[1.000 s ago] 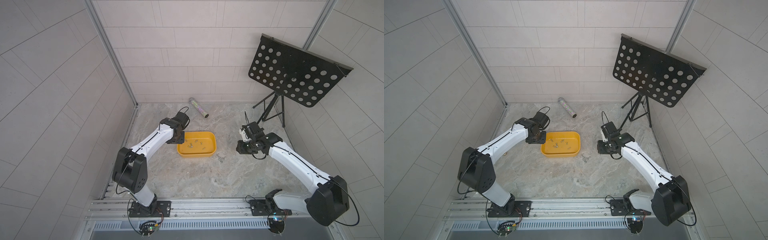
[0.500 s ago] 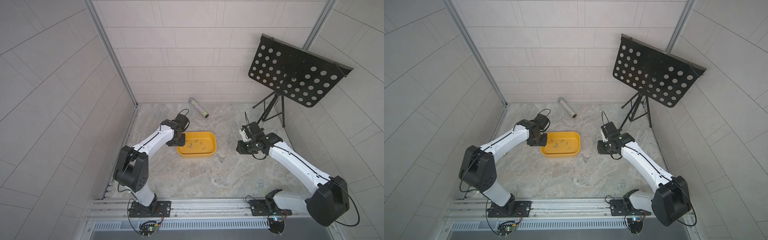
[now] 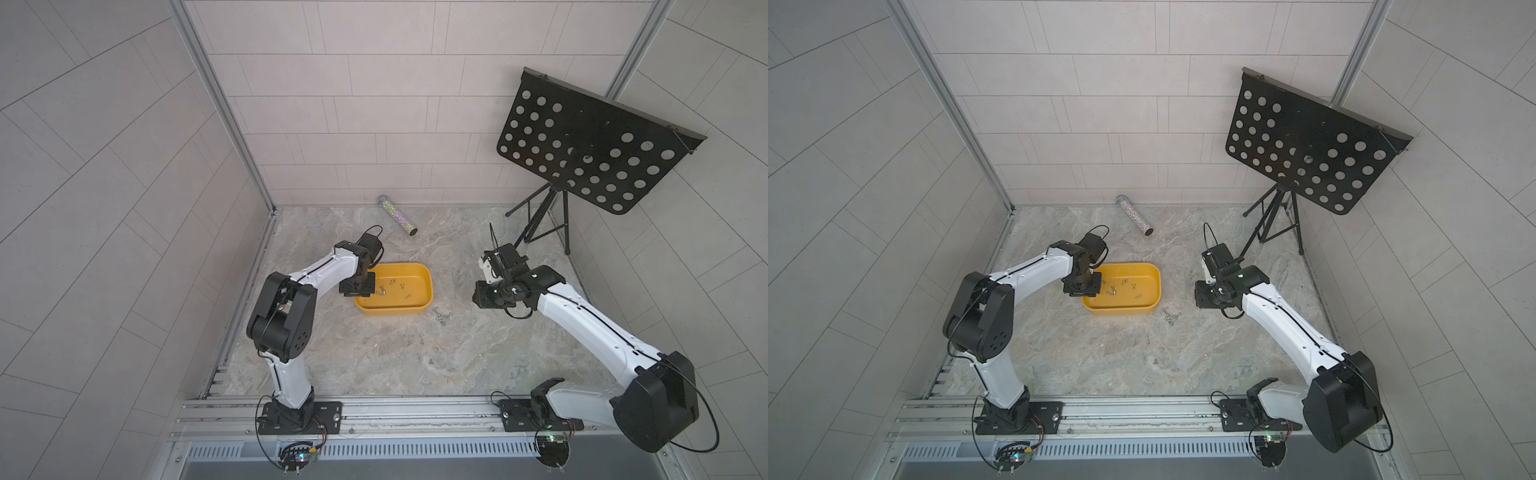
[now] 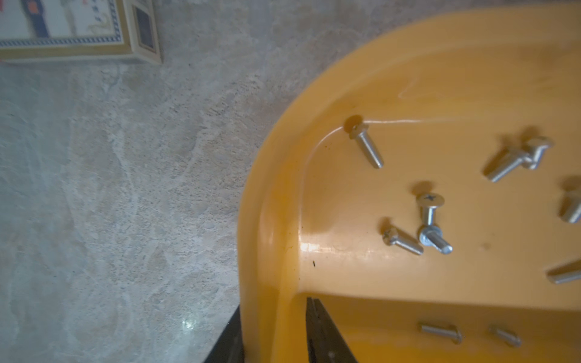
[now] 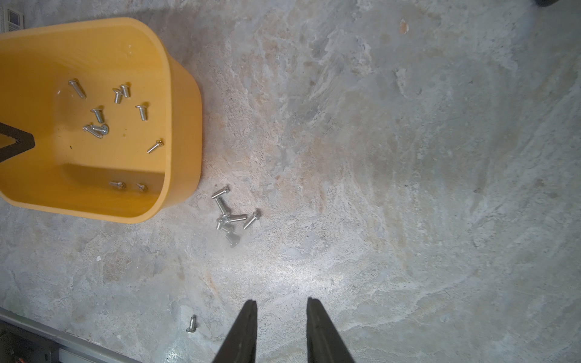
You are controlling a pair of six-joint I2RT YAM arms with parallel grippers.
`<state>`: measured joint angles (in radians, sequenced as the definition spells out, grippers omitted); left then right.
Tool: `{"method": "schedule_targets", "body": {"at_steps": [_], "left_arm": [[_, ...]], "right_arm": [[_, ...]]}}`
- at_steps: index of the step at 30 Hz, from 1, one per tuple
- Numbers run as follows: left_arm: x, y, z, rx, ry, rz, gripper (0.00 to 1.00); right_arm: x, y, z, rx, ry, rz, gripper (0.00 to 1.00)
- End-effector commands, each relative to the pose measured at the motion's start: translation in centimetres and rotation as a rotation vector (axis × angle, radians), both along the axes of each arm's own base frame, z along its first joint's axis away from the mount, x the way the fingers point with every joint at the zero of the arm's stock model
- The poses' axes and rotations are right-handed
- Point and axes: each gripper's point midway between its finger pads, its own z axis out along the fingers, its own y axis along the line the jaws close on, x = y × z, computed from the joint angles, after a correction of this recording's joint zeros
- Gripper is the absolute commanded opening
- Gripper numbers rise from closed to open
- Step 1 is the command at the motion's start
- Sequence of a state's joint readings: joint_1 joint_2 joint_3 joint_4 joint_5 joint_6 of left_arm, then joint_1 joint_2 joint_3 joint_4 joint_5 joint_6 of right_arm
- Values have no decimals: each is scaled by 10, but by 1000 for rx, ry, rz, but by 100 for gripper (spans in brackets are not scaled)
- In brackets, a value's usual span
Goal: Put the screws on the desktop into the storage box
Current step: Move the storage box to the center of the board.
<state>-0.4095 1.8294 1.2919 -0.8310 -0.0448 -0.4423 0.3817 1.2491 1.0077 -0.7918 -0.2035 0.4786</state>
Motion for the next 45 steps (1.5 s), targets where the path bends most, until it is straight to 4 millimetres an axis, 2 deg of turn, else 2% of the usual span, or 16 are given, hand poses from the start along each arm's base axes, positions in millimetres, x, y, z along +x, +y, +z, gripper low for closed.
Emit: {"method": "schedule_targets", "body": {"at_steps": [1, 6, 12, 22, 29, 33, 40, 43, 45], "left_arm": [[19, -3, 8, -18, -43, 25, 26], [39, -3, 15, -16, -83, 64, 16], [60, -9, 16, -37, -102, 109, 13], [87, -30, 10, -95, -100, 127, 12], [96, -38, 10, -102, -90, 101, 14], [95, -39, 12, -97, -90, 87, 22], [92, -38, 21, -90, -99, 75, 51], [92, -36, 49, -105, -162, 68, 61], [90, -33, 81, -119, -229, 61, 66]], "right_arm": [[-1, 1, 0, -6, 3, 9, 31], [0, 1, 0, -9, 3, 12, 31], [1, 1, 0, -13, 2, 15, 31], [3, 1, 0, -18, 3, 17, 31], [2, 1, 0, -18, 3, 19, 31], [2, 1, 0, -15, 5, 20, 31], [-1, 0, 3, -8, 2, 12, 31], [-4, 0, 9, -4, 2, 11, 31], [-7, -1, 15, -2, -7, 11, 31]]}}
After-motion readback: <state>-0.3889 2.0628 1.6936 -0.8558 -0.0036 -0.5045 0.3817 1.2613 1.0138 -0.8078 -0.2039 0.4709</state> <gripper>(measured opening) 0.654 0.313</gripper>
